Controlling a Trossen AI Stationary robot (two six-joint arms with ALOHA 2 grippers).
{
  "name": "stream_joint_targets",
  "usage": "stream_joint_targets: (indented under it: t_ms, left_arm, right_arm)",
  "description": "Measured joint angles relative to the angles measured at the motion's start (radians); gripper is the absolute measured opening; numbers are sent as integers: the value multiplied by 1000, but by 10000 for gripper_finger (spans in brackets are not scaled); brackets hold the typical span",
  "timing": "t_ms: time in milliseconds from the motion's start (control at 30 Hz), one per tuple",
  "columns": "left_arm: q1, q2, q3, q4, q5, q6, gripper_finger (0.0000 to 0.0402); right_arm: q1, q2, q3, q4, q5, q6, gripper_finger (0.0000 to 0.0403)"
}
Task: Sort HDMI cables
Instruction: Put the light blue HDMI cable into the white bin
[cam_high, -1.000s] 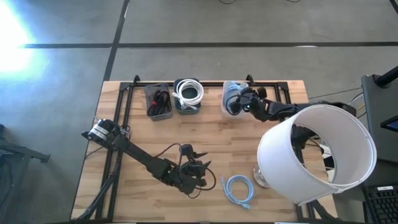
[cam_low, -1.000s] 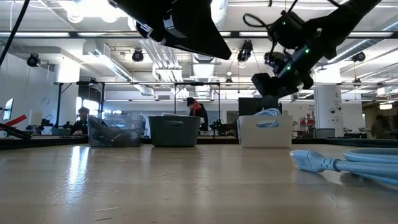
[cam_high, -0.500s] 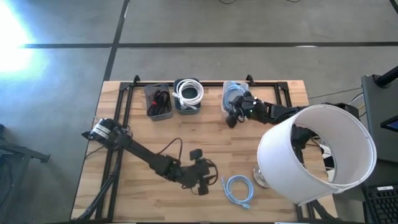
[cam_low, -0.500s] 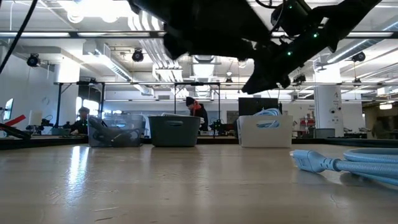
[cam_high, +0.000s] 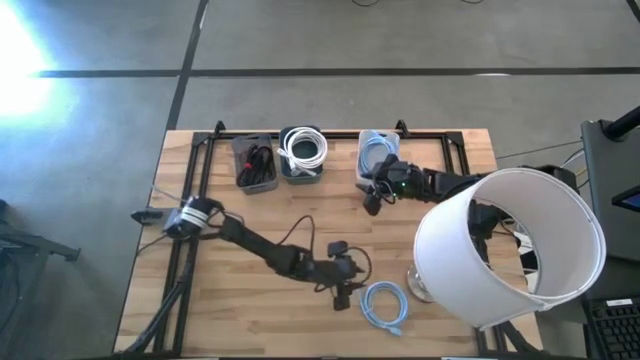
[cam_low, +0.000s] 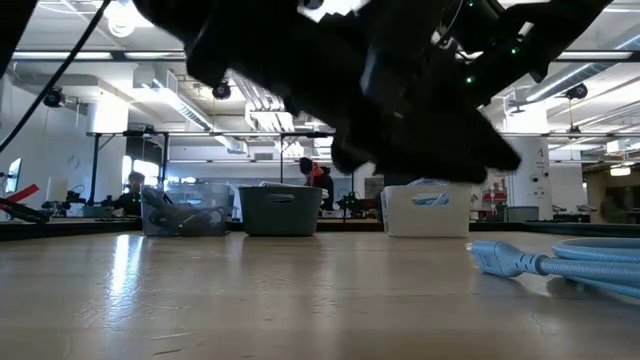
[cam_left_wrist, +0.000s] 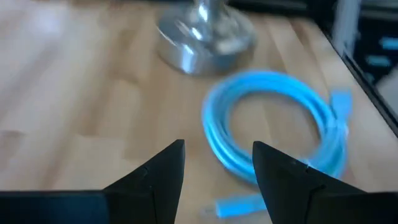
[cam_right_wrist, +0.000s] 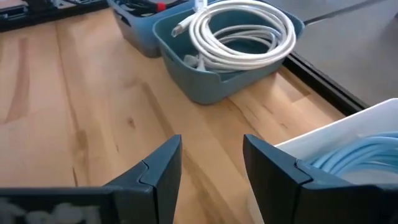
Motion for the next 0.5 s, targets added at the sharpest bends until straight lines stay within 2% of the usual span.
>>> stream_joint_targets:
  t_ms: [167, 367, 500]
  left_arm:
    - [-4, 43, -1, -67, 110, 102, 193]
    - [-13, 55, -1, -75, 95, 399, 193]
    - [-13, 42, -1, -55, 93, 524, 193]
  right_arm:
    - [19, 0, -3, -9, 0, -10, 164]
    - [21, 0, -3, -14, 0, -9, 164]
    - [21, 0, -3, -14, 0, -9, 164]
